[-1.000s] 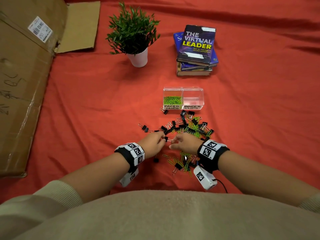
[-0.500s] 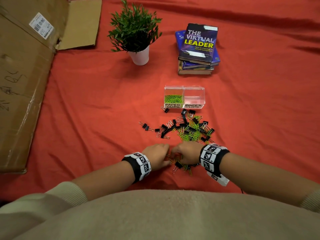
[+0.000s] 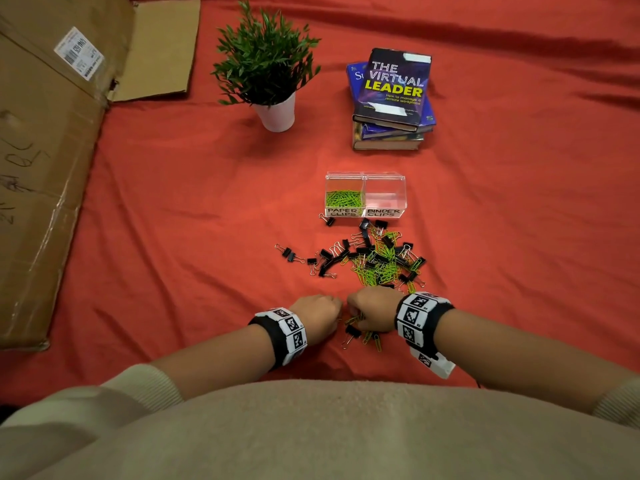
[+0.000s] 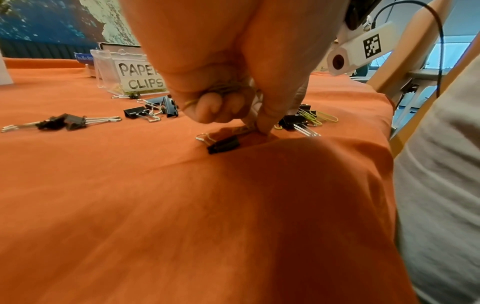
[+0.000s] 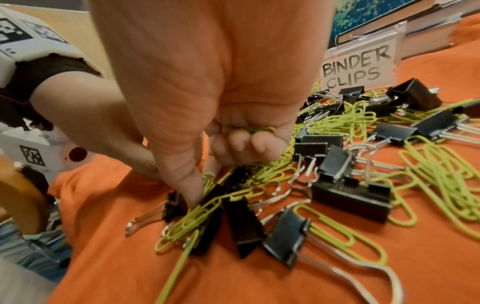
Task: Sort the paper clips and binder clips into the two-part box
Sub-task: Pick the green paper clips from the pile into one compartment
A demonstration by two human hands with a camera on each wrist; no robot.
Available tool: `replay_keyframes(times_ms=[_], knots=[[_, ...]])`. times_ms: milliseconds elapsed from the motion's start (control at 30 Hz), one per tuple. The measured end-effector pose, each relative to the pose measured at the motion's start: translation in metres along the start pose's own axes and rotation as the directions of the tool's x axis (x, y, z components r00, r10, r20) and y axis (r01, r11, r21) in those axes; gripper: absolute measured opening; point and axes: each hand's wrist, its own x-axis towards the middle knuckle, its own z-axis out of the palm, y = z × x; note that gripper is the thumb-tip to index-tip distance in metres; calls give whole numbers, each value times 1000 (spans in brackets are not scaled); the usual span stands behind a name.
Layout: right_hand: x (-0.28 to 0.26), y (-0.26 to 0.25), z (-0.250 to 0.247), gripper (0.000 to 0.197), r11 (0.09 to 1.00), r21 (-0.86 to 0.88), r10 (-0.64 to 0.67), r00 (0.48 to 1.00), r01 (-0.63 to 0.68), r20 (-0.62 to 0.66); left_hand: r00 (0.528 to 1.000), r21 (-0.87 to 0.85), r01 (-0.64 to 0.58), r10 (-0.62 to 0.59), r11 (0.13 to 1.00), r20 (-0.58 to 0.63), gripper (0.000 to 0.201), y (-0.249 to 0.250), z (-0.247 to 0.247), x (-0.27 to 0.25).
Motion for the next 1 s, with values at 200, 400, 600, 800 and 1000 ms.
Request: replay_keyframes(times_ms=[200, 400, 600, 800, 1000], knots=[[1, 3, -6, 14, 971, 232, 56, 998, -57, 11, 999, -35, -6, 5, 999, -50, 25, -2, 1, 0], [-7, 26, -27, 6, 775, 621, 187, 981, -121, -43, 993, -435, 37, -84, 900, -89, 12, -14, -17, 8], [-20, 47, -31, 19, 361, 929, 195, 981, -85, 14, 992, -594, 93, -127, 799, -16, 20, -14, -23, 15], [-28, 61, -20, 16, 40, 998, 158, 986, -56, 49, 987, -618, 147, -156, 772, 39, 29, -3, -29, 21], [-34, 63, -13, 21, -122, 991, 193, 978, -55, 78, 984, -521, 180, -158, 835, 86, 18, 10, -23, 28]])
